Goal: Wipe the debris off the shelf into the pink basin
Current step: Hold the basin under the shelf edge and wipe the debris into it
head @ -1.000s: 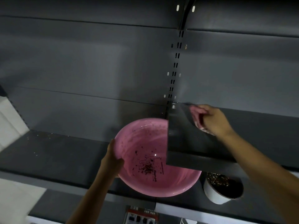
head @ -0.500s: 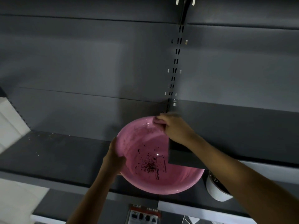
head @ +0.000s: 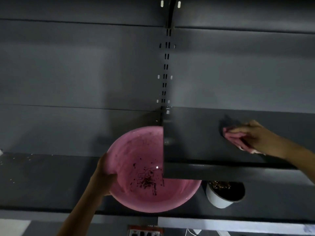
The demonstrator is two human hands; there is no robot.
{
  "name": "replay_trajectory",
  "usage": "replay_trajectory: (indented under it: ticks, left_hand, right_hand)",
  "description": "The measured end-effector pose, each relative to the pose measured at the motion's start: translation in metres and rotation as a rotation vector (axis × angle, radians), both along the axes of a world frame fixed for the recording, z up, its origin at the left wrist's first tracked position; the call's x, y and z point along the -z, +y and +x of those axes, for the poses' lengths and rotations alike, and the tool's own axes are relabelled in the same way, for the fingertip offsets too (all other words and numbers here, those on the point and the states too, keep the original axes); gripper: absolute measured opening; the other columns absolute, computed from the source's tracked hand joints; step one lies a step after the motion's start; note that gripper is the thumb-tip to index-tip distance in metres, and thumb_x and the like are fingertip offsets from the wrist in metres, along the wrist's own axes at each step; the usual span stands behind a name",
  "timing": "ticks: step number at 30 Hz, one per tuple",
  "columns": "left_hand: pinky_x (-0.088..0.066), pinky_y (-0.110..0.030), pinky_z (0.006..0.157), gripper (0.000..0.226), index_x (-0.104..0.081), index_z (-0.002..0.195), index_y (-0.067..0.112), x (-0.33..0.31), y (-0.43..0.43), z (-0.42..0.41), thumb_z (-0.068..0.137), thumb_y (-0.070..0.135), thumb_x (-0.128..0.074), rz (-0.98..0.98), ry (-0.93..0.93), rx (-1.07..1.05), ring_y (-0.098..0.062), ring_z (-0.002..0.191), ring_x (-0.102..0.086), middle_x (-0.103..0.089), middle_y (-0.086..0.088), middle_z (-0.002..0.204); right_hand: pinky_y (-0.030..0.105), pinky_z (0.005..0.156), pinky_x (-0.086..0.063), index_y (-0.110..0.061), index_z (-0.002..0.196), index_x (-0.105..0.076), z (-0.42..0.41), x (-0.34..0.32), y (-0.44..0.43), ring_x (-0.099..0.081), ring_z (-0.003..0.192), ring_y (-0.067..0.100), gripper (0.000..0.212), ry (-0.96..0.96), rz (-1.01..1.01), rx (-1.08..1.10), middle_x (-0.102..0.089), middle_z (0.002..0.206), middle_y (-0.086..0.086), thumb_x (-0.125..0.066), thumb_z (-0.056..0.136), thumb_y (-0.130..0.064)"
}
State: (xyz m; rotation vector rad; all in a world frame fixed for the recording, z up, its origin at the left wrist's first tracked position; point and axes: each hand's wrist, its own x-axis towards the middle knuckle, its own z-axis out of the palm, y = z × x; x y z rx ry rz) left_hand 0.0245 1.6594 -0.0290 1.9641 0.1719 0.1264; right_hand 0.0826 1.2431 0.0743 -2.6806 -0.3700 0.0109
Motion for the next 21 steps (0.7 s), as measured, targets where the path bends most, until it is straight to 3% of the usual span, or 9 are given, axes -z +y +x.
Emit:
replay_trajectory:
  ticks: [2, 3, 4, 6, 8, 11, 14, 17, 21]
  left_hand:
    - [-0.047, -0.013, 0.038, 0.054, -0.045, 0.073, 0.034, -0.002, -0.004, 0.002, 0.076, -0.018, -0.055, -0.039, 0.005, 0.016, -0.005, 0.052, -0.062, -0.059, 0.004, 0.058]
    - [-0.047, -0.013, 0.037, 0.054, -0.045, 0.074, 0.034, -0.002, -0.006, 0.004, 0.075, -0.019, -0.055, -0.057, 0.006, 0.031, 0.003, 0.053, -0.062, -0.062, 0.005, 0.057]
    - [-0.047, -0.013, 0.038, 0.054, -0.047, 0.076, 0.033, -0.001, -0.007, 0.005, 0.074, -0.020, -0.055, -0.066, 0.010, 0.043, 0.008, 0.056, -0.061, -0.063, 0.006, 0.061]
    - [-0.050, -0.018, 0.042, 0.052, -0.051, 0.094, 0.028, 0.003, -0.007, 0.008, 0.074, -0.020, -0.054, -0.105, 0.056, 0.037, -0.001, 0.068, -0.063, -0.058, 0.007, 0.082]
    - [-0.054, -0.029, 0.054, 0.067, -0.042, 0.122, 0.030, 0.009, -0.005, 0.010, 0.076, -0.019, -0.050, -0.174, 0.149, 0.007, -0.014, 0.088, -0.058, -0.051, 0.003, 0.103]
    - [-0.056, -0.038, 0.063, 0.077, -0.035, 0.134, 0.031, 0.016, -0.003, 0.010, 0.076, -0.019, -0.047, -0.182, 0.172, -0.013, -0.028, 0.104, -0.052, -0.046, -0.003, 0.116]
    - [-0.054, -0.034, 0.060, 0.071, -0.036, 0.126, 0.032, 0.019, -0.005, 0.008, 0.077, -0.018, -0.048, -0.174, 0.120, 0.012, -0.023, 0.095, -0.055, -0.049, 0.001, 0.108]
    - [-0.053, -0.026, 0.057, 0.061, -0.046, 0.111, 0.026, 0.020, -0.008, 0.006, 0.075, -0.023, -0.048, -0.222, 0.057, 0.015, -0.019, 0.089, -0.058, -0.056, -0.003, 0.102]
    - [-0.052, -0.017, 0.052, 0.055, -0.052, 0.086, 0.031, 0.026, -0.017, 0.003, 0.063, -0.019, -0.061, -0.197, -0.075, 0.034, -0.003, 0.073, -0.064, -0.070, 0.004, 0.075]
  right_hand:
    - [0.045, 0.091, -0.051, -0.045, 0.099, -0.067, -0.016, 0.003, -0.021, -0.065, 0.095, 0.029, 0.057, 0.123, 0.042, -0.047, -0.065, 0.109, 0.006, -0.063, 0.079, 0.008]
    - [0.037, 0.089, -0.052, -0.049, 0.095, -0.067, -0.023, 0.003, -0.023, -0.066, 0.092, 0.020, 0.055, 0.158, 0.062, -0.073, -0.065, 0.106, 0.000, -0.068, 0.077, 0.003]
    - [0.025, 0.087, -0.050, -0.051, 0.094, -0.067, -0.026, 0.003, -0.019, -0.064, 0.092, 0.013, 0.054, 0.157, 0.073, -0.128, -0.064, 0.102, -0.007, -0.071, 0.075, 0.000]
    - [0.011, 0.081, -0.045, -0.050, 0.097, -0.066, -0.030, 0.000, 0.003, -0.059, 0.096, 0.006, 0.053, 0.139, 0.057, -0.240, -0.059, 0.101, -0.013, -0.071, 0.076, -0.002]
    - [0.017, 0.081, -0.048, -0.045, 0.102, -0.067, -0.031, -0.005, 0.037, -0.059, 0.093, 0.006, 0.052, 0.145, 0.087, -0.343, -0.058, 0.097, -0.012, -0.066, 0.076, 0.000]
    - [0.015, 0.084, -0.046, -0.029, 0.107, -0.068, -0.024, -0.009, 0.094, -0.055, 0.092, -0.005, 0.052, 0.079, 0.057, -0.505, -0.052, 0.098, -0.019, -0.057, 0.073, 0.009]
    - [0.007, 0.077, -0.044, -0.019, 0.111, -0.066, -0.017, -0.004, 0.155, -0.051, 0.087, -0.016, 0.050, 0.086, 0.049, -0.588, -0.045, 0.097, -0.026, -0.050, 0.074, 0.012]
    - [0.016, 0.072, -0.048, -0.022, 0.112, -0.064, -0.011, 0.004, 0.199, -0.052, 0.087, 0.001, 0.041, 0.041, 0.040, -0.608, -0.051, 0.105, -0.008, -0.054, 0.080, 0.001]
    - [0.021, 0.076, -0.043, -0.027, 0.115, -0.062, -0.004, 0.014, 0.224, -0.051, 0.092, 0.008, 0.033, -0.017, 0.076, -0.531, -0.052, 0.113, 0.000, -0.053, 0.087, -0.011]
